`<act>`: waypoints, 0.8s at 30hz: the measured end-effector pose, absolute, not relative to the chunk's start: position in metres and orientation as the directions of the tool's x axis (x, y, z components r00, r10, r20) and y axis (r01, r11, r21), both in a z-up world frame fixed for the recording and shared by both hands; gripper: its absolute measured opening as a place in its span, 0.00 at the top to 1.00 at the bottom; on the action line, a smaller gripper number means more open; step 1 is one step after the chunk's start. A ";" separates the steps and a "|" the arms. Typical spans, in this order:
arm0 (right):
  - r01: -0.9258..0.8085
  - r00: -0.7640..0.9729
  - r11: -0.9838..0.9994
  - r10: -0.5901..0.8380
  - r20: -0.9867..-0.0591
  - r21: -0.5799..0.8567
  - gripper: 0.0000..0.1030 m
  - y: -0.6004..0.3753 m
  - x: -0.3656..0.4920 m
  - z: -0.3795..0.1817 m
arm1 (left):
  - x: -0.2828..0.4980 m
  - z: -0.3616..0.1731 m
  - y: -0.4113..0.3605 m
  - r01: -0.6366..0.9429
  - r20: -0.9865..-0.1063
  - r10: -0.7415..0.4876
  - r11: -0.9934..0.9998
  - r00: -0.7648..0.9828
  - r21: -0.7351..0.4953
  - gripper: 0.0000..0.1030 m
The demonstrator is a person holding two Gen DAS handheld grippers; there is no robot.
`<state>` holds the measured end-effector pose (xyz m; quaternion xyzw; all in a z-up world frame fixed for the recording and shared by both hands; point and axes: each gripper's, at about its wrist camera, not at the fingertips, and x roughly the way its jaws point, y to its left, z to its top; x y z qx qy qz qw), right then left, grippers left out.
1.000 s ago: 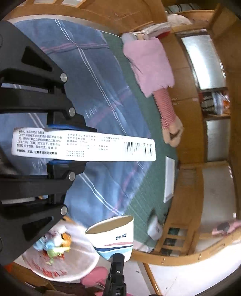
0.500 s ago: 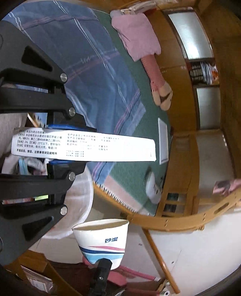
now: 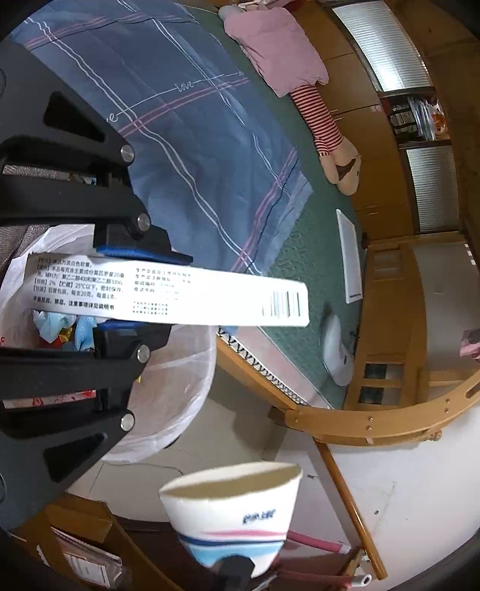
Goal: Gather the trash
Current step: 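Carry the medicine box and cup over the wastebasket, then open the left gripper to drop the medicine box into the wastebasket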
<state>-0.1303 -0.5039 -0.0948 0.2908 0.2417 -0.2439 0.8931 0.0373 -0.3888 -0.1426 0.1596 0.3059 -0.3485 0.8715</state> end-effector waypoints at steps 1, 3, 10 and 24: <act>0.577 0.763 0.711 -0.294 -0.575 0.402 0.84 -0.505 -0.131 -0.096 | 0.038 -0.144 -0.390 0.704 -0.645 -0.507 0.707 0.571 0.068 0.60; 0.579 0.760 0.709 -0.292 -0.580 0.402 0.84 -0.505 -0.130 -0.098 | 0.040 -0.146 -0.389 0.691 -0.640 -0.492 0.718 0.590 0.085 0.37; 0.575 0.757 0.713 -0.278 -0.591 0.401 0.84 -0.506 -0.123 -0.101 | 0.043 -0.138 -0.381 0.668 -0.619 -0.486 0.739 0.617 0.086 0.25; 0.561 0.674 0.766 -0.203 -0.710 0.314 0.84 -0.492 -0.063 -0.153 | 0.064 -0.106 -0.327 0.557 -0.553 -0.438 0.829 0.708 0.056 0.23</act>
